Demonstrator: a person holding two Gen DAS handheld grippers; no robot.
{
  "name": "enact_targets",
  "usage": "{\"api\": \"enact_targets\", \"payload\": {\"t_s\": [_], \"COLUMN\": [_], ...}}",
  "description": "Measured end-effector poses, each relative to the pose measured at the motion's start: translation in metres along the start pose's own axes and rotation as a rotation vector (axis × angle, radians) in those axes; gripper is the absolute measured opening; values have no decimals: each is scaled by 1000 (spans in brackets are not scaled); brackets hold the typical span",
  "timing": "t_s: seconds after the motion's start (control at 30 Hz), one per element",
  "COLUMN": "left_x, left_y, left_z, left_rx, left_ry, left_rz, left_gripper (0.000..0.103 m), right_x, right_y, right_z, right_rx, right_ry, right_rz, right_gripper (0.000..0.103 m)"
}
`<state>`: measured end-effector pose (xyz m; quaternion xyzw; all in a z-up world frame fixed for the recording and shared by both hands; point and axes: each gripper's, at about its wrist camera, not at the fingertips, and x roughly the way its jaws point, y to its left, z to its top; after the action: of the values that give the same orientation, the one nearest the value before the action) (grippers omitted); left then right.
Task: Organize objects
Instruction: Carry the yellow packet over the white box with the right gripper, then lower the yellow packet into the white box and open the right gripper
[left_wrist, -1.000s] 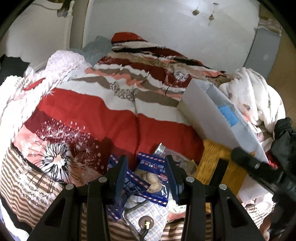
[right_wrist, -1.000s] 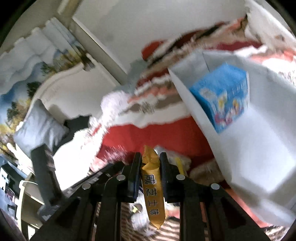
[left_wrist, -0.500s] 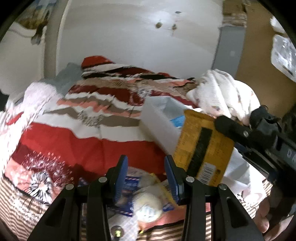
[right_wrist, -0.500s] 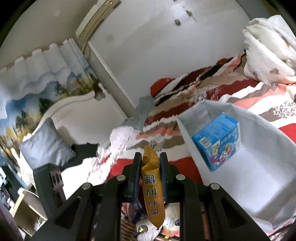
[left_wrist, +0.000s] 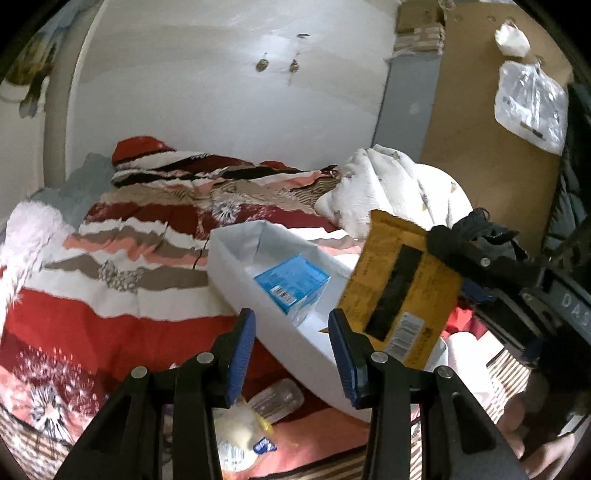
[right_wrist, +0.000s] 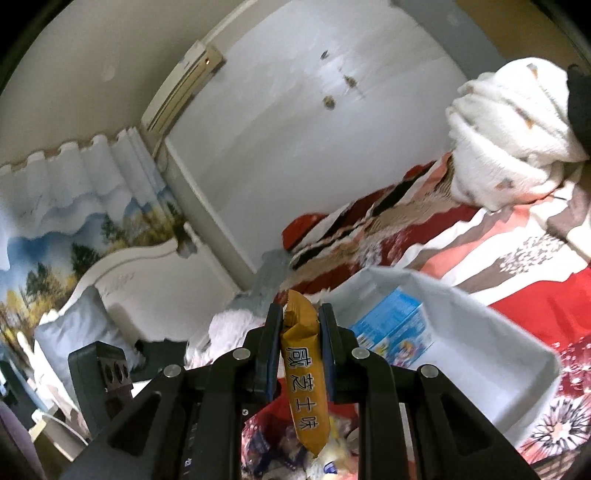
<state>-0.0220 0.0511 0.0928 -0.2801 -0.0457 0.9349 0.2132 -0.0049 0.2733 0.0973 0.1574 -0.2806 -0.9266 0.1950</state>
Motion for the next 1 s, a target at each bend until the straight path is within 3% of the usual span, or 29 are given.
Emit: {"api": "enact_targets", "payload": {"t_s": [0.2,0.4,0.63,1.0], "left_x": [20,31,41,47], "left_y": [-25,-50,-65,-66], "left_z": [4,1,-5,-11], "left_rx": [34,106,147,165], "left_ry": [12,39,71,84], "left_rz": [-58,-70,-71,-51], "left_gripper": [39,39,39,39], "right_x": [-18,-20,-12,-1], "right_y": [-8,-23,-36,-55], "right_z": [9,9,5,-2], "right_rx": [-11,12,3,44], "right_ry": [-68,-77,-27,66], "right_rz": [-130,-216,-318,-399], "right_gripper": [20,20,20,20]}}
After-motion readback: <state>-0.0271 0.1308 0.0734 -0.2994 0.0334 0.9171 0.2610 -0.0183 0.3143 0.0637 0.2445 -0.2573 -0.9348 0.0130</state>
